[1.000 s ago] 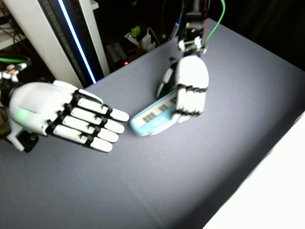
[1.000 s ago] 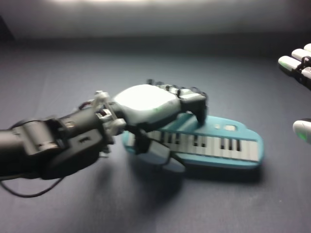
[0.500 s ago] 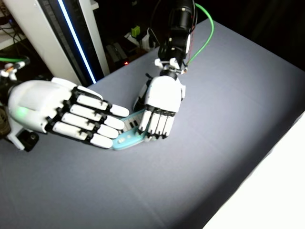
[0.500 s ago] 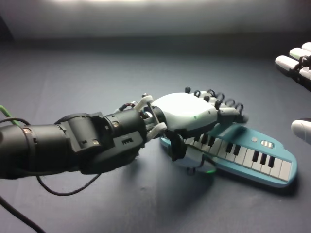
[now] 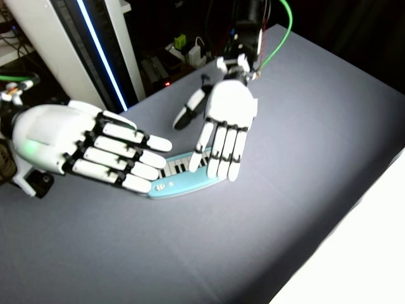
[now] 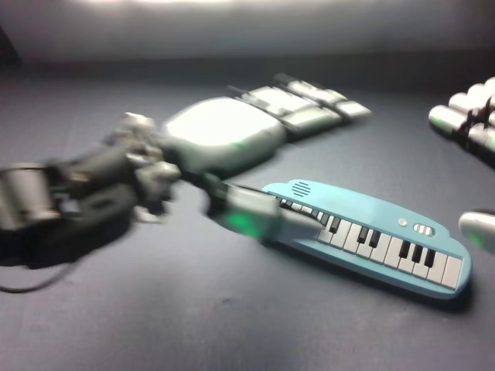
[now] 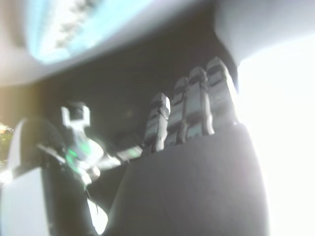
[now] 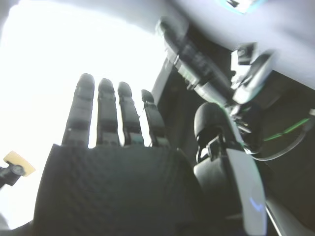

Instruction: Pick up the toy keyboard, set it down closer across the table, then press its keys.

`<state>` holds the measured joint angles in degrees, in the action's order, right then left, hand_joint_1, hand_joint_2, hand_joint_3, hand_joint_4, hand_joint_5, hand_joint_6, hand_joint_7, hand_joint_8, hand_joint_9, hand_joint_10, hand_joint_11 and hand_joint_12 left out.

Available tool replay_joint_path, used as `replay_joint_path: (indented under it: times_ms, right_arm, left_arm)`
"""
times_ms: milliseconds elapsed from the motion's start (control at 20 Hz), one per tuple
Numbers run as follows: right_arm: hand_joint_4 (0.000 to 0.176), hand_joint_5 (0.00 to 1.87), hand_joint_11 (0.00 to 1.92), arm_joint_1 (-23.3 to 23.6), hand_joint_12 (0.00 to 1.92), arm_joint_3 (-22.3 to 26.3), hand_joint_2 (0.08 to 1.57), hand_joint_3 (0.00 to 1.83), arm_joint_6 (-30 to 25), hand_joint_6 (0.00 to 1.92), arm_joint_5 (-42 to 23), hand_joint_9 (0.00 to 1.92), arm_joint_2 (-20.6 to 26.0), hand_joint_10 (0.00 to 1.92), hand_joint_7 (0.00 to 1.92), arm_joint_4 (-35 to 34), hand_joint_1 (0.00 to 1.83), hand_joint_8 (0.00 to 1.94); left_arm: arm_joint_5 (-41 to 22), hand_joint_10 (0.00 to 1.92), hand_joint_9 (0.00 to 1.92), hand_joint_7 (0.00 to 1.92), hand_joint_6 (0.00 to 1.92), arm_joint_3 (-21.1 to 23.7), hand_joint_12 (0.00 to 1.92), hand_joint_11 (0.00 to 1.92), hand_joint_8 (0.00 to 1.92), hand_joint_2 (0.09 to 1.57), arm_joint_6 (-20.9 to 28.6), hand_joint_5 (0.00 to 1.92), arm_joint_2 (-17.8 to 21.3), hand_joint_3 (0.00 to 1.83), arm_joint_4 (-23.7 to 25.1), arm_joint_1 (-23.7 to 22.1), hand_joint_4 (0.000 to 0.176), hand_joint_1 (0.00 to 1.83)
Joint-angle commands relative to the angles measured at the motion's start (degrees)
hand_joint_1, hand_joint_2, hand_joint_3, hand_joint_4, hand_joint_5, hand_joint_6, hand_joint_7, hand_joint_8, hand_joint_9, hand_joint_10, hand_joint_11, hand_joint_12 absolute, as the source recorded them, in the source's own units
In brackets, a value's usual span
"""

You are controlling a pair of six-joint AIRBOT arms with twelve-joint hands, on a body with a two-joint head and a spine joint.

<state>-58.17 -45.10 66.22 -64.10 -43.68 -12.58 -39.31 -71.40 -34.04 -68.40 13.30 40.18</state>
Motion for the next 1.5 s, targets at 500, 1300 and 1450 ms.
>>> replay_joint_path:
  times_ms: [500, 1300, 1450]
  right_arm:
    - [0.035, 0.18, 0.00, 8.14, 0.00, -6.98, 1.42, 0.00, 2.38, 0.04, 17.31, 0.00, -9.89, 0.00, 0.00, 5.93, 0.07, 0.00]
    - [0.000, 0.04, 0.00, 8.18, 0.00, -3.63, 1.45, 0.00, 5.04, 0.01, 15.72, 0.00, -5.68, 0.00, 0.00, 3.81, 0.05, 0.00]
    - [0.000, 0.32, 0.00, 5.37, 0.00, -3.38, 1.44, 0.00, 5.04, 0.05, 15.55, 0.00, -5.47, 0.00, 0.00, 1.91, 0.07, 0.00]
  left_arm:
    - [-22.31, 0.00, 0.00, 0.00, 0.02, 4.42, 0.00, 0.00, 0.00, 1.32, -8.61, 0.14, 10.66, 0.00, -22.38, 11.17, 0.000, 0.80]
    - [-26.95, 0.00, 0.00, 0.00, 0.00, 5.53, 0.00, 0.00, 0.00, 1.31, -8.61, 0.17, 11.14, 0.00, -25.36, 14.02, 0.006, 0.77]
    - [-27.17, 0.00, 0.00, 0.00, 0.00, 5.57, 0.00, 0.00, 0.00, 1.31, -8.61, 0.18, 11.25, 0.00, -25.96, 14.56, 0.000, 0.80]
